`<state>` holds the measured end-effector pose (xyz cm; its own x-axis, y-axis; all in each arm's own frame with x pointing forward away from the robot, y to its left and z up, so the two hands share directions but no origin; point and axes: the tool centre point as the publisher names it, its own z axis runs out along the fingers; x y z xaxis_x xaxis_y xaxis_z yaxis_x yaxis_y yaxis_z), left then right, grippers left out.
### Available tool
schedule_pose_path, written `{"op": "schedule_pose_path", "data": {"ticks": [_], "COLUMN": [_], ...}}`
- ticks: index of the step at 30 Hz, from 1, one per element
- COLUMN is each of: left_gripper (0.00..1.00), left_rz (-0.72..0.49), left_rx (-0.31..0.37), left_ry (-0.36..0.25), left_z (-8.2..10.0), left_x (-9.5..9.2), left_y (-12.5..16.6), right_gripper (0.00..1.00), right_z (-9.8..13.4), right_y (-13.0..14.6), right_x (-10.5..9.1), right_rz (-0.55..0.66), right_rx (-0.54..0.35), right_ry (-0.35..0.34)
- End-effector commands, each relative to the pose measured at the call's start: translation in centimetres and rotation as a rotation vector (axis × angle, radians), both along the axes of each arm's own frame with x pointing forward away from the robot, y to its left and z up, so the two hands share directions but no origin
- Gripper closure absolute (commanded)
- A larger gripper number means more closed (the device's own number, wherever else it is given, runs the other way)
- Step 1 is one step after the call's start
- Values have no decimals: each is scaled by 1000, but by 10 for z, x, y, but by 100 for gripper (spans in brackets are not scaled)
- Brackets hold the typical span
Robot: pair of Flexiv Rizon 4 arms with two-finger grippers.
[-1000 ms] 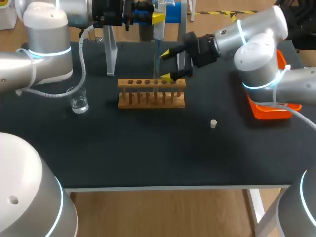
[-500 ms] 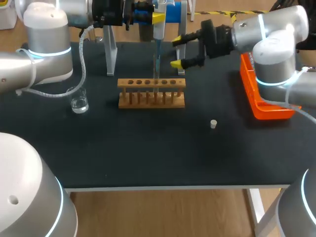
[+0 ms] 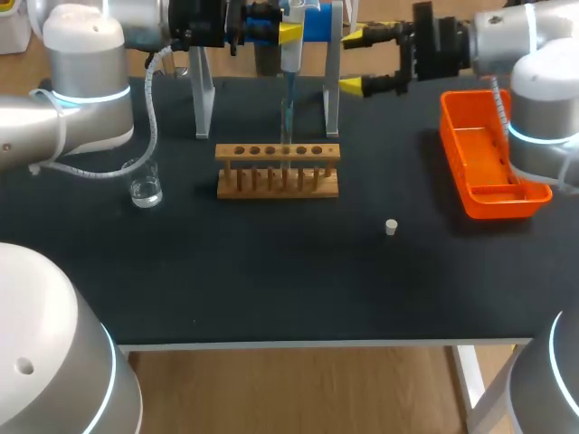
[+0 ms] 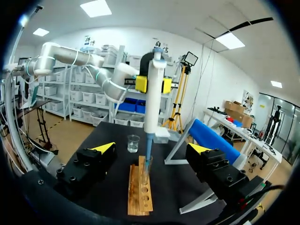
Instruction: Invert the test tube, pick up the pipette, mount the tip to pipette, aspirate from beaker and dispense into the tube, eject the tip, return the pipette, and cap with the stopper.
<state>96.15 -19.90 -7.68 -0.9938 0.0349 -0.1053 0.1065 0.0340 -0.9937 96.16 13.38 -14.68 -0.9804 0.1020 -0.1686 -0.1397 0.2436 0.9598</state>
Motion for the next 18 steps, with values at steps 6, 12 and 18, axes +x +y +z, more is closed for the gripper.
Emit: {"op": "schedule_pose_path", "data": {"ticks": [6,12,18], "left_gripper": [100,100,100], "left_rz": [-4,-4,-4], "left_rx": [0,0,0], "left_ry": [-1,-1,-1], "left_z": [0,0,0], "left_x": [1,1,1], "left_y": [1,1,1], "right_gripper": [0,0,55], "right_z": [51,80,107], "right_y": [-19,-16,-12], "right_x": [-13,-14,-13], "right_rz": [11,32,51], "right_rx": [68,112,164], "right_ry": [-14,12,55]}}
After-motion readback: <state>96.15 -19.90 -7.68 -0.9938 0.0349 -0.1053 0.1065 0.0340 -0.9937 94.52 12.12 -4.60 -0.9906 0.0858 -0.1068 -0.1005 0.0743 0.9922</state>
